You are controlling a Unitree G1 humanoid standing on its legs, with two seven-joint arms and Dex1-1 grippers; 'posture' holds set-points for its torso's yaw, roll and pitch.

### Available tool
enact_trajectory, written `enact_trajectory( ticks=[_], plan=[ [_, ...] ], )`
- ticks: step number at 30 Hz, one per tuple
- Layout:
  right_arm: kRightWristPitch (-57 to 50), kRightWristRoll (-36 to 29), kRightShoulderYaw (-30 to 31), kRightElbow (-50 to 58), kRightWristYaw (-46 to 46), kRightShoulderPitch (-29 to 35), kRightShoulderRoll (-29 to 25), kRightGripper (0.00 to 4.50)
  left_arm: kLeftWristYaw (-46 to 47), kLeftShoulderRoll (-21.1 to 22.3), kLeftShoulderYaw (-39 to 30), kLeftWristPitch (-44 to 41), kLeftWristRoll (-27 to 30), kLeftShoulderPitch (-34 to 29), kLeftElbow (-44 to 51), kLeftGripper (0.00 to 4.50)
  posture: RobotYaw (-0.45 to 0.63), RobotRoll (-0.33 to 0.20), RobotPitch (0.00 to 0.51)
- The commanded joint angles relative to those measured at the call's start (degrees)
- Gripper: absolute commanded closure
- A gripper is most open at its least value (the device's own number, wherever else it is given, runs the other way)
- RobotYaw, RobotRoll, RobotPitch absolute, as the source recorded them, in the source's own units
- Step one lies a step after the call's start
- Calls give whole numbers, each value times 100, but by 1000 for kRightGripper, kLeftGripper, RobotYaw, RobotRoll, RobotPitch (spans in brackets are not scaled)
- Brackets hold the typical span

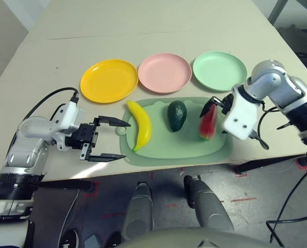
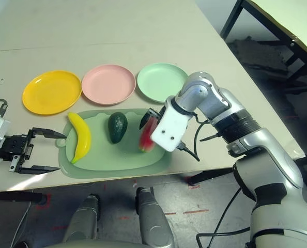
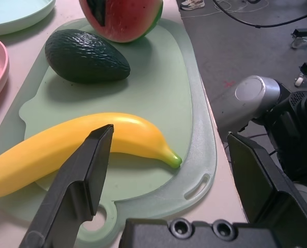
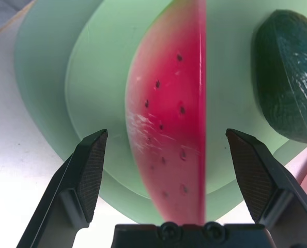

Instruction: Place the fruits into color-matched plates.

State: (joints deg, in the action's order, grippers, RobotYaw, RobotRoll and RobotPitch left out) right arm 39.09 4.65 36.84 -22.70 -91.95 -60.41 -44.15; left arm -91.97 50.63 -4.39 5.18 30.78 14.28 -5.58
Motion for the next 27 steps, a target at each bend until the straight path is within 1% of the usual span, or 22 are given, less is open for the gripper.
enact_trajectory(
  ticks=[1, 7, 15, 23, 27],
  plan=[
    [-309, 153, -107, 160, -46, 97, 10, 0, -53, 68, 76, 90, -67, -63, -54, 29, -74, 0, 229],
    [-1317, 111, -198, 689, -55, 283, -43, 0, -52, 61, 89, 147, -85, -62, -74, 29, -71, 0, 224],
    [-2170, 297, -325, 1106, -44, 451, -22, 0, -53, 62, 147, 224, -107, -69, -87, 29, -71, 0, 219],
    [-2596, 535, -321, 1195, -33, 495, 14, 0, -53, 131, 168, 321, -113, -65, -145, 29, -67, 0, 211],
    [-2880, 553, -257, 1353, -55, 562, -16, 0, -52, 130, 165, 344, -125, -59, -170, 29, -64, 0, 210]
  ],
)
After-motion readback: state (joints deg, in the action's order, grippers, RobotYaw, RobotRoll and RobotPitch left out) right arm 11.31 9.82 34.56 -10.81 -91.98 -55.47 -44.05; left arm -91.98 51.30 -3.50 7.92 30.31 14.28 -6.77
